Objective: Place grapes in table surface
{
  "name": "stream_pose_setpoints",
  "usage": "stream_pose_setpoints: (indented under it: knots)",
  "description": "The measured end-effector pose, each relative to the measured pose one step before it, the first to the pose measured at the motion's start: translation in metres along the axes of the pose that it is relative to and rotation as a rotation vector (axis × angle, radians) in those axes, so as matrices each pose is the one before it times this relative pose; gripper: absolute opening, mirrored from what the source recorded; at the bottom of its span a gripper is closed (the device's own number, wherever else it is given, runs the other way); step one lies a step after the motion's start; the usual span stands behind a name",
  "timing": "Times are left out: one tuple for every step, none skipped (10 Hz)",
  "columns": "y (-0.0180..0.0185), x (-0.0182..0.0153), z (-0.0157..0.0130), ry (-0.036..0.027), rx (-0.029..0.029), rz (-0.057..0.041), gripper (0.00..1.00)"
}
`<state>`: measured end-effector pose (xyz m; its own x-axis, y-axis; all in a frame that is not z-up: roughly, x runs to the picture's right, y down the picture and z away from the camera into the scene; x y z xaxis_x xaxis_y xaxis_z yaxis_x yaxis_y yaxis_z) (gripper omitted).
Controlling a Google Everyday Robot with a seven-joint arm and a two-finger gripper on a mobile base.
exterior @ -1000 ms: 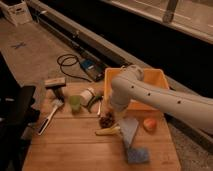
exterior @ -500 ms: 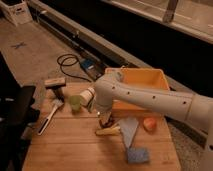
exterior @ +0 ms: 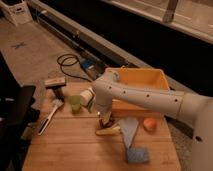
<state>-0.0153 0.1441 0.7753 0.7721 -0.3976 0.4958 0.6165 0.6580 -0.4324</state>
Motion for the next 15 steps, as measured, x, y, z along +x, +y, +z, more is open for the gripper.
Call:
stream_pose_setpoints:
  knots:
    - [0.00178,0.00678,0.00433,-0.00004,-0.00962,0.01066,0.65]
    - [-0.00012,0.005,0.00698,-0.00486,-0.00871,0.00793,0.65]
    - [0.00066,0.00282,0.00738,-0.00651,-0.00962,0.0071,0.65]
    - [0.00014,0.0024,0.01189,-0.01419,-0.01197,0.01027,0.65]
    - [-0.00155,0.00091,0.009,-0.01487,-0.00724,0.00734,0.65]
    - [-0.00027,0.00058,0.00662,-0.00793,-0.00291,0.00255,0.65]
    - [-0.00074,0.0008,0.0045,-0.00593,0.00318,0.00363,0.63]
    - [0.00225,0.00573,0.0052,-0.00442,0.01747,0.01027,0.53]
    - [0.00377,0.0058,0.00071,0.00353,0.01137,0.0072,0.43]
    - [0.00212,0.0021,0.00091,0.00054,0.00658,0.00217,0.35]
    - [0.0028,0.00227,0.0014,0.00191,0.00379,0.00199,0.25]
    - [0.00176,-0.00074,0.00229,-0.00218,0.0046,0.00069,0.13]
    - [0.00036,-0.00155,0.00079,-0.00196,0.00374,0.0003,0.05]
    - [0.00045,-0.00266,-0.00004,-0.00433,0.00916,0.00061,0.0]
    - [-0.00027,-0.00296,-0.00458,-0.00512,0.01965,0.00079,0.0]
